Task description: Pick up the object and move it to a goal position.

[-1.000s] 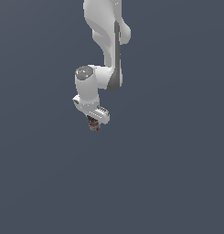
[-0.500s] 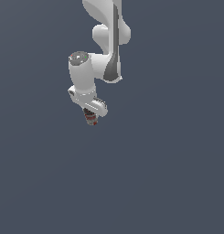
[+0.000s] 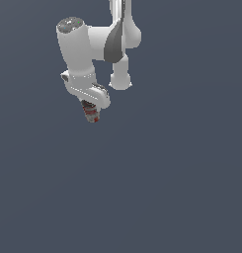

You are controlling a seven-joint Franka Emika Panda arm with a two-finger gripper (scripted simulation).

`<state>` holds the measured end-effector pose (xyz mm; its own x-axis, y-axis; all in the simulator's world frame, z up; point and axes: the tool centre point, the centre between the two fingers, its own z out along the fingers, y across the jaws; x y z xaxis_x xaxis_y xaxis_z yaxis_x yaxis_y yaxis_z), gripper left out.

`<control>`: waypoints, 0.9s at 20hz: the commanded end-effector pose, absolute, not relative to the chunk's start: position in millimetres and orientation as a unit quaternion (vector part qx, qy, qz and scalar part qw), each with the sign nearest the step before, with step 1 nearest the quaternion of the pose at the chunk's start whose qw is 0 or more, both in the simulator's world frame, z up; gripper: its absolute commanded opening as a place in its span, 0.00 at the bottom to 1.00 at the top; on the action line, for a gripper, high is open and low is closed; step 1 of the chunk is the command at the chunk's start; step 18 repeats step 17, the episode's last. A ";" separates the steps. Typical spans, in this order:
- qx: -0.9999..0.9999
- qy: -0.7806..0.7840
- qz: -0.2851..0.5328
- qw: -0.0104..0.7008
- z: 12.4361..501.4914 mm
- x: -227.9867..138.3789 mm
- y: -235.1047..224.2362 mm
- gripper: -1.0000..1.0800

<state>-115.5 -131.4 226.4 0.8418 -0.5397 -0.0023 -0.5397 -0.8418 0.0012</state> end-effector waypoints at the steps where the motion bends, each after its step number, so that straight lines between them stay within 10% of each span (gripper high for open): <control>1: 0.960 -0.281 0.000 0.000 250.8 -117.5 -136.4 0.00; 18: 0.960 -0.281 0.000 0.000 317.4 -120.7 -150.4 0.00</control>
